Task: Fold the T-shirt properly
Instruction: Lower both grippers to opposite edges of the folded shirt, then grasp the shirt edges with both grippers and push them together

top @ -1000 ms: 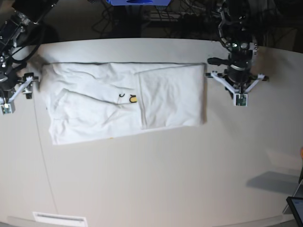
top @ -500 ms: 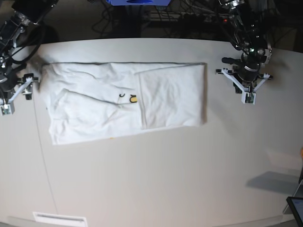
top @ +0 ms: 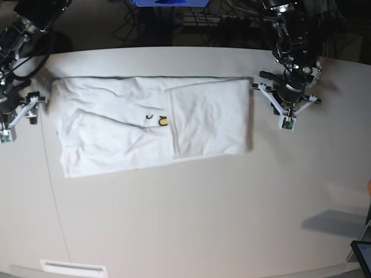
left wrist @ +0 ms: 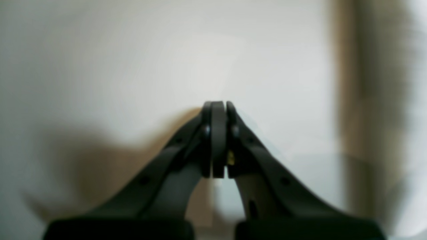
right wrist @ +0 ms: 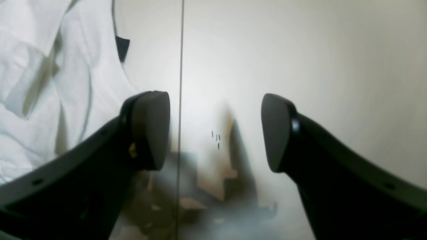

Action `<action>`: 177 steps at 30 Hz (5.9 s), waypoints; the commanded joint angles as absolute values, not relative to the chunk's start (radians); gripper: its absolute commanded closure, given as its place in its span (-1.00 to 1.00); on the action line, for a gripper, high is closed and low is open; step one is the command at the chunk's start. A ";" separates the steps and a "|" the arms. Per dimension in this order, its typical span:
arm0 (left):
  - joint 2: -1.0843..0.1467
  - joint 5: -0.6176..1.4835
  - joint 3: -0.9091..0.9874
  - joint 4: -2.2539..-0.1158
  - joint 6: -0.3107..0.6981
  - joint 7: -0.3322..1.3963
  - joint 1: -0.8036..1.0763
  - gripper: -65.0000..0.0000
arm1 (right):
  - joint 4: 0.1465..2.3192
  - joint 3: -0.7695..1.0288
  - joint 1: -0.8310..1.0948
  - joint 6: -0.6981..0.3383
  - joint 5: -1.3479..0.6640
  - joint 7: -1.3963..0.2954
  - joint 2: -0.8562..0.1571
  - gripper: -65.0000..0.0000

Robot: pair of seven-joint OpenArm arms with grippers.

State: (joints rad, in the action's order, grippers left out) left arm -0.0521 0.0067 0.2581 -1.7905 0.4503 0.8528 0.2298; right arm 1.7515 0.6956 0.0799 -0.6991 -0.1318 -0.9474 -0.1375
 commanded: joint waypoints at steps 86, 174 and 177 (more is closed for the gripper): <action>-0.071 -0.131 0.104 -1.758 0.447 0.834 0.185 1.00 | 1.290 0.564 -0.030 -0.698 -0.918 -1.276 -0.213 -0.39; 0.127 -0.137 -0.283 -1.500 0.444 0.892 0.019 1.00 | 1.982 -0.163 0.079 0.025 -0.458 -1.107 -0.278 0.98; 0.127 -0.137 -0.283 -1.498 0.444 0.892 0.019 1.00 | 1.983 -0.199 0.079 0.070 -0.458 -1.107 -0.274 0.98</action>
State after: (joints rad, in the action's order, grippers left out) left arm 0.1272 -0.1112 -0.2798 -1.5135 0.4236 0.7891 0.0032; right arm 1.9610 -0.2028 0.0917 0.0715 -0.4526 -1.1259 -0.2684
